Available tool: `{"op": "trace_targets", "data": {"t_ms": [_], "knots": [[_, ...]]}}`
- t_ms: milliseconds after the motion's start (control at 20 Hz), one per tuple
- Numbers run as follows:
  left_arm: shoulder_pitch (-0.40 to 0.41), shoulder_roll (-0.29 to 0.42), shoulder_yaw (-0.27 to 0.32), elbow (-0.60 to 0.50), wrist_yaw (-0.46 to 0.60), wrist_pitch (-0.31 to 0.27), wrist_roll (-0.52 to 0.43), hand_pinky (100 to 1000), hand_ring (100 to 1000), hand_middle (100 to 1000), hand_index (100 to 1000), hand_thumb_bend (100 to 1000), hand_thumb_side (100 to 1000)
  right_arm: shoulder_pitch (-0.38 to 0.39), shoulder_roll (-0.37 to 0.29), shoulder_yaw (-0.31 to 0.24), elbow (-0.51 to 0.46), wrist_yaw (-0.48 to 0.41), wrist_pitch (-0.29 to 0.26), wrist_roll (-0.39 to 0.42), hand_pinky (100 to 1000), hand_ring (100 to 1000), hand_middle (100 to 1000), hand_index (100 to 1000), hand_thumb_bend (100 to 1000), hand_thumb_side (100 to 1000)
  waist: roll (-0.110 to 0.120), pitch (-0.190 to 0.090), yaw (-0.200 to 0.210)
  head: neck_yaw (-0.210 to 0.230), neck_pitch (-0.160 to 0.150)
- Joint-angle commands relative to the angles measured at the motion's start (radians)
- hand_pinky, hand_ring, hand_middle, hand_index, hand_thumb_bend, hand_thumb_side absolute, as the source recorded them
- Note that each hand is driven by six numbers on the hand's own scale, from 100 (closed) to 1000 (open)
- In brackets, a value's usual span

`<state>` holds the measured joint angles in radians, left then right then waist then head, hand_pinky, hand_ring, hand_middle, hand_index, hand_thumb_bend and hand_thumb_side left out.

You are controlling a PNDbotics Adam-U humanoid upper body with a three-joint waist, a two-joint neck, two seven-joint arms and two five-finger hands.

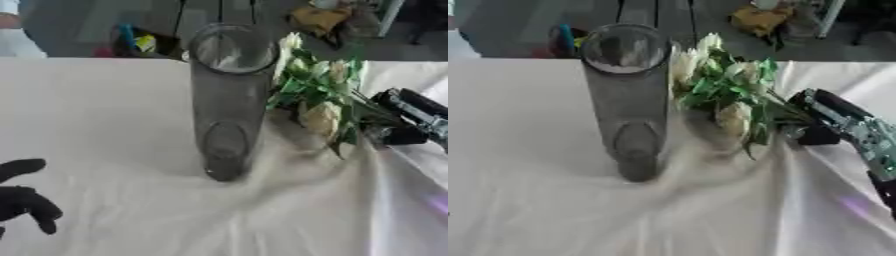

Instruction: Arrange flowers into the vase.

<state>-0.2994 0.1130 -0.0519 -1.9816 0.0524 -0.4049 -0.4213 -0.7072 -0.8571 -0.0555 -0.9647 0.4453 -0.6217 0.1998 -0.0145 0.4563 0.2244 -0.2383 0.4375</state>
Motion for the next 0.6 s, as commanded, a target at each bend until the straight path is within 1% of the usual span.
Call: {"op": "trace_targets", "data": {"t_ms": [50, 100, 150, 200, 250, 400, 600], "knots": [[-0.009, 0.005, -0.009, -0.018, -0.002, -0.001, -0.006, 409, 554, 824, 769, 100, 1000, -0.009, -0.028, -0.012, -0.018, -0.033, 0.012, -0.031, 100, 494, 100, 121, 100, 620, -0.003, -0.007, 0.001, 0.001, -0.012], [-0.009, 0.005, -0.009, -0.018, -0.001, -0.001, -0.007, 409, 554, 825, 770, 100, 1000, -0.008, -0.029, -0.013, -0.019, -0.039, 0.015, -0.041, 100, 489, 100, 111, 100, 664, -0.003, -0.007, 0.001, 0.001, -0.012], [-0.009, 0.005, -0.009, -0.018, -0.001, -0.001, -0.007, 409, 554, 825, 770, 100, 1000, -0.007, -0.029, -0.013, -0.021, -0.045, 0.017, -0.049, 100, 489, 100, 111, 100, 664, -0.003, -0.007, 0.002, 0.002, -0.012], [-0.009, 0.005, -0.008, -0.018, -0.001, -0.002, -0.007, 409, 554, 825, 770, 100, 1000, -0.007, -0.029, -0.015, -0.024, -0.054, 0.017, -0.061, 100, 488, 100, 100, 100, 813, -0.003, -0.008, 0.002, 0.002, -0.012], [-0.009, 0.005, -0.008, -0.018, -0.001, -0.002, -0.007, 409, 554, 825, 769, 100, 998, -0.006, -0.029, -0.017, -0.027, -0.065, 0.016, -0.074, 100, 480, 100, 100, 100, 774, -0.002, -0.008, 0.003, 0.002, -0.012], [-0.009, 0.005, -0.008, -0.018, -0.003, -0.001, -0.009, 409, 554, 825, 769, 100, 998, -0.006, -0.031, -0.022, -0.037, -0.108, 0.010, -0.116, 100, 480, 100, 100, 100, 727, -0.003, -0.009, 0.003, 0.003, -0.011], [-0.008, 0.006, -0.008, -0.018, -0.004, 0.001, -0.012, 408, 555, 826, 768, 100, 998, -0.004, -0.040, -0.029, -0.054, -0.171, 0.013, -0.168, 100, 479, 100, 100, 100, 718, -0.003, -0.011, -0.002, 0.004, -0.009]]}}
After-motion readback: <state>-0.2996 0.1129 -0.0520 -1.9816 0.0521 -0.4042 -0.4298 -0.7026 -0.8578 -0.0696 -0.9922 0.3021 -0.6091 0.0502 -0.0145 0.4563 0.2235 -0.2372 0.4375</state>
